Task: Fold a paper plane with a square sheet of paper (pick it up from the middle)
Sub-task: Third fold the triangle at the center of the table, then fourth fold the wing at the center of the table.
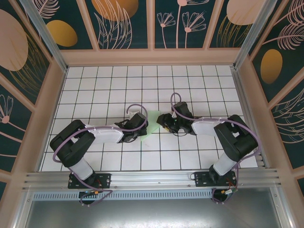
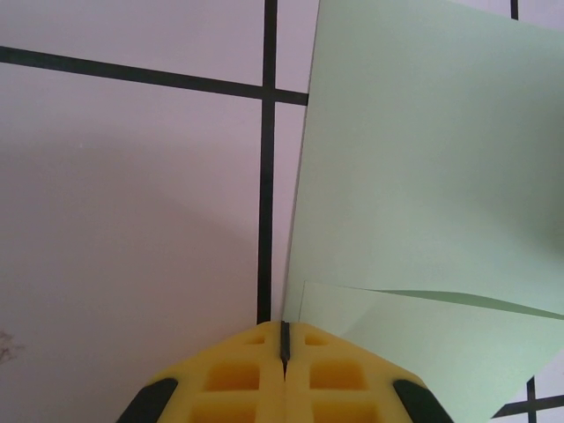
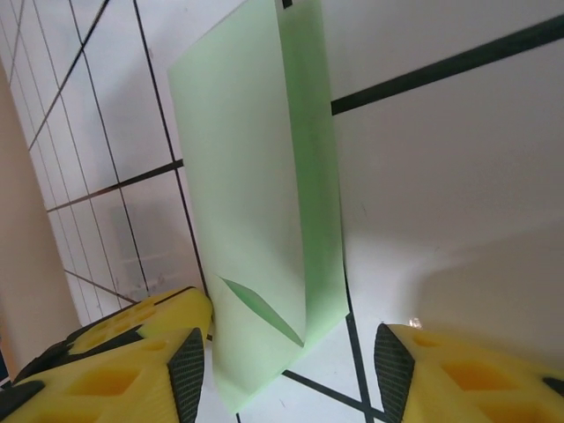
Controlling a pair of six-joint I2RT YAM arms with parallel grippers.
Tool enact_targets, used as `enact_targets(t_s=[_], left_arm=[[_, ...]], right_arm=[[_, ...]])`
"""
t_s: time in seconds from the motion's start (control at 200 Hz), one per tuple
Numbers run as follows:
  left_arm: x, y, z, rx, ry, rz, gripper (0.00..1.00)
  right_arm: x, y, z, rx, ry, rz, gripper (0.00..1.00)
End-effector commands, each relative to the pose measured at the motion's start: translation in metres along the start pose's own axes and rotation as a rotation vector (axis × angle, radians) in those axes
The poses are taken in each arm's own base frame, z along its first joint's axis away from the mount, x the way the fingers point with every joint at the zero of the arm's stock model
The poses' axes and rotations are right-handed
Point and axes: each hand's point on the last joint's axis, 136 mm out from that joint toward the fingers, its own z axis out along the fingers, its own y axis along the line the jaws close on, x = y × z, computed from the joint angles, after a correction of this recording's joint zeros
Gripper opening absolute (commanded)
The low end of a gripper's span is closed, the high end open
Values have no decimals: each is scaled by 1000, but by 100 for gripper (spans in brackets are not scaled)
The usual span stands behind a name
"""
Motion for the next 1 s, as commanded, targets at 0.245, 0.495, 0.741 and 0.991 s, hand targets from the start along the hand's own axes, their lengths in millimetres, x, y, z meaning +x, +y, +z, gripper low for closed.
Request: enact_targets(t_s=[0.245, 0.495, 0.741, 0.991], left_arm=[[-3, 1, 2, -3, -11, -28, 1], [-1, 1, 2, -1, -4, -28, 1], [-4, 1, -1, -4, -12, -26, 1], [-11, -2, -10, -2, -30, -7, 1]], right_arm=[[9, 23, 10, -98, 68, -19, 45], [12, 29, 13, -141, 96, -18, 40], [17, 38, 17, -218, 141, -31, 37], [15, 33, 24, -243, 158, -38, 29]])
